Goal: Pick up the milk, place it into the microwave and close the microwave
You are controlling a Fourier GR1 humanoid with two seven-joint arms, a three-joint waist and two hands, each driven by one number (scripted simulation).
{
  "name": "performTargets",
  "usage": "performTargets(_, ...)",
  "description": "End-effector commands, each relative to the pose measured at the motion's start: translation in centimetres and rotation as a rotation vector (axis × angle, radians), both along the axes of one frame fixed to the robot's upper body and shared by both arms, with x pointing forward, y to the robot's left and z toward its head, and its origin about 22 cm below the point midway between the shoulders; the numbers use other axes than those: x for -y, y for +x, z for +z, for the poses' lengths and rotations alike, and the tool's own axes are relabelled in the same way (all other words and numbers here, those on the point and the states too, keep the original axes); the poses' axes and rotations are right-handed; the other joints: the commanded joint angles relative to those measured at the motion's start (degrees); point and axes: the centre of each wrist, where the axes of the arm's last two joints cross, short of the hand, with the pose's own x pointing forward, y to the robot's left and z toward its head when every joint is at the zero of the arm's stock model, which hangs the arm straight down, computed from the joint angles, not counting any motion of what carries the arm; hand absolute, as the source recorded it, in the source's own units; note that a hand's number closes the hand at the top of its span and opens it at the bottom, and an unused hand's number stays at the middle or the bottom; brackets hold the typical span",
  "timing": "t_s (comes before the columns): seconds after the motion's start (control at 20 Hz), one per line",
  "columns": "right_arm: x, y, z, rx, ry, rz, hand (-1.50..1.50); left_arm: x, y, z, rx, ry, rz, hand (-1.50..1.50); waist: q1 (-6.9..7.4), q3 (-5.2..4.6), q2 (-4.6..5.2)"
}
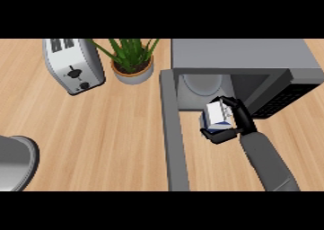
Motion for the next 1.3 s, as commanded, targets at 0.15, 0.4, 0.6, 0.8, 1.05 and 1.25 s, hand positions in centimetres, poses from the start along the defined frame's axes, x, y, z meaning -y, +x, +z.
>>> performTargets(0.15,-1.3,4.1,6.2,0.027,-0.002,-0.089,1.50,-0.1,-0.4,0.5,-0.008,-0.017,-0.007,-1.50,0.59,0.04,0.24)
performTargets(0.4,-3.1,6.2,10.4,-0.037,-0.048,-0.065,1.50,-1.0,0.5,0.2,-0.024,0.009,-0.009,-1.50,0.19,0.02,0.24)
performTargets(0.6,-4.8,7.2,9.9,-0.054,-0.082,-0.078,1.50,-1.2,0.2,-0.7,-0.028,0.002,-0.008,-1.50,1.23,0.06,0.51)
performTargets(0.8,-5.6,8.3,9.7,-0.024,-0.133,-0.182,1.50,-2.2,2.1,-1.3,-0.023,-0.003,-0.021,-1.50,2.22,0.10,1.22)
performTargets(1.05,-3.2,9.5,11.2,-0.041,-0.219,-0.341,1.50,-1.8,3.4,-1.3,-0.026,-0.006,-0.058,-1.50,4.14,0.14,2.20)
performTargets(1.25,-3.3,9.8,11.4,-0.061,-0.103,-0.500,1.50,-2.7,4.5,-2.0,-0.017,0.006,-0.074,-1.50,5.00,0.20,2.90)
